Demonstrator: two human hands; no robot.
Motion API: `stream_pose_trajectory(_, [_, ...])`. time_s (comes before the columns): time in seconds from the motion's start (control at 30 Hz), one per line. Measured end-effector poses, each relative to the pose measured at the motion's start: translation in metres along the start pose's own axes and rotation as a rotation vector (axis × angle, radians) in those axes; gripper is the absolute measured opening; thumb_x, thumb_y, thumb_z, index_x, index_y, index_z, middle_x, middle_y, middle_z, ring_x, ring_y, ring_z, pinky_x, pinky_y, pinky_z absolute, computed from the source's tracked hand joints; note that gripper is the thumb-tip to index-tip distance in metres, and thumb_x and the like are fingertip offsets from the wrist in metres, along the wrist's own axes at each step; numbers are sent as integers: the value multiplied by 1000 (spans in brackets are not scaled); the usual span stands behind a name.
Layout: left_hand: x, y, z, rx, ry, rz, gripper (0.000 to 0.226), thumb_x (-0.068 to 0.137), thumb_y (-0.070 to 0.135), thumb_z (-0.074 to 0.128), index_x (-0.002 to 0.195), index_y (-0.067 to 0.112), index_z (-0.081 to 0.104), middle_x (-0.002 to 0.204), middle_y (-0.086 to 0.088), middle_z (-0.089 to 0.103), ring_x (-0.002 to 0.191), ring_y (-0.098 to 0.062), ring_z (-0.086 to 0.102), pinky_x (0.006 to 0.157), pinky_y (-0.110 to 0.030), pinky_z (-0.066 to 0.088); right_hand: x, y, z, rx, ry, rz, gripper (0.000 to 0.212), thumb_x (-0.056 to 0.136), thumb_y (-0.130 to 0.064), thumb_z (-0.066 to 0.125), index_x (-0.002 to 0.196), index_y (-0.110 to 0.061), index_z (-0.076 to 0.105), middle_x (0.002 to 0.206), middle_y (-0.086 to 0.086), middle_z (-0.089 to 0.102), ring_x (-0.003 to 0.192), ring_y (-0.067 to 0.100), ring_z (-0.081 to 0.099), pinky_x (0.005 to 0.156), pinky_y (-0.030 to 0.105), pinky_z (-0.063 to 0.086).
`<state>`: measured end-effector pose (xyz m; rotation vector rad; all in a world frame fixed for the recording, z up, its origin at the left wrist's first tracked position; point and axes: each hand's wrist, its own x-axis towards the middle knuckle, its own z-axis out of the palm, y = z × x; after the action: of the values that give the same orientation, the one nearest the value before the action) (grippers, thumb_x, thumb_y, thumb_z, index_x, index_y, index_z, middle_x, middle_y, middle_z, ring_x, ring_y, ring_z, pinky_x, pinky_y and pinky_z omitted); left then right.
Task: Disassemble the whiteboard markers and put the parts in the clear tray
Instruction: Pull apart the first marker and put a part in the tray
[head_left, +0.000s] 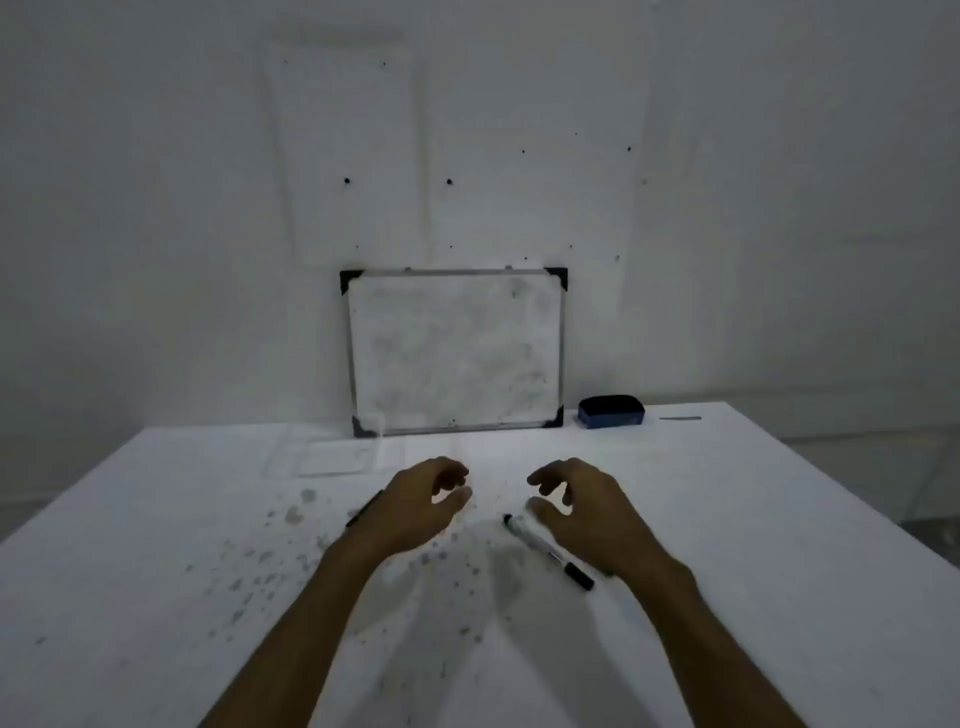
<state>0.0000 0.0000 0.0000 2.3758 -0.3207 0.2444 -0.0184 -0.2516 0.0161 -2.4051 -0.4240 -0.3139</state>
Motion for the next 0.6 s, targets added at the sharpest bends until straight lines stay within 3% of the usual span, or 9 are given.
stream_pose_trajectory(0.13, [-20, -24, 25, 21, -42, -95, 42, 101, 37, 63, 139, 19, 60, 134, 0, 66, 114, -10, 63, 96, -24, 50, 2, 2, 39, -326, -15, 53, 36, 99, -40, 58, 125, -17, 68, 121, 3, 64, 114, 20, 57, 95, 29, 48])
stream_pose_trajectory(0.27, [-26, -45, 44, -92, 42, -88, 37, 102, 40, 60, 137, 27, 62, 125, 11, 66, 107, 3, 60, 97, -23, 51, 11, 3, 78, -548, 7, 44, 31, 104, -33, 47, 110, -11, 68, 114, 6, 66, 107, 22, 55, 89, 30, 43])
stream_pose_trajectory(0.4, [-17, -50, 45, -194, 76, -67, 34, 103, 40, 59, 135, 31, 62, 116, 23, 64, 100, 16, 59, 77, -4, 49, 21, 3, 100, -592, 8, 60, 24, 104, -24, 45, 111, -14, 66, 114, 5, 67, 105, 22, 56, 87, 31, 41])
stream_pose_trajectory(0.5, [-10, -46, 43, -358, 195, -45, 38, 105, 45, 54, 141, 33, 58, 120, 14, 67, 90, 0, 68, 69, -14, 56, 35, -8, 105, -390, 6, 3, 33, 106, -42, 45, 121, -21, 66, 110, 1, 74, 98, 19, 64, 86, 31, 48])
stream_pose_trajectory(0.6, [-7, -42, 41, -505, 279, -44, 33, 107, 45, 48, 136, 37, 62, 111, 13, 72, 76, -3, 67, 66, -18, 55, 49, -25, 99, 80, -90, 80, 32, 99, -56, 52, 115, -33, 68, 89, -11, 79, 71, -2, 70, 63, 14, 50])
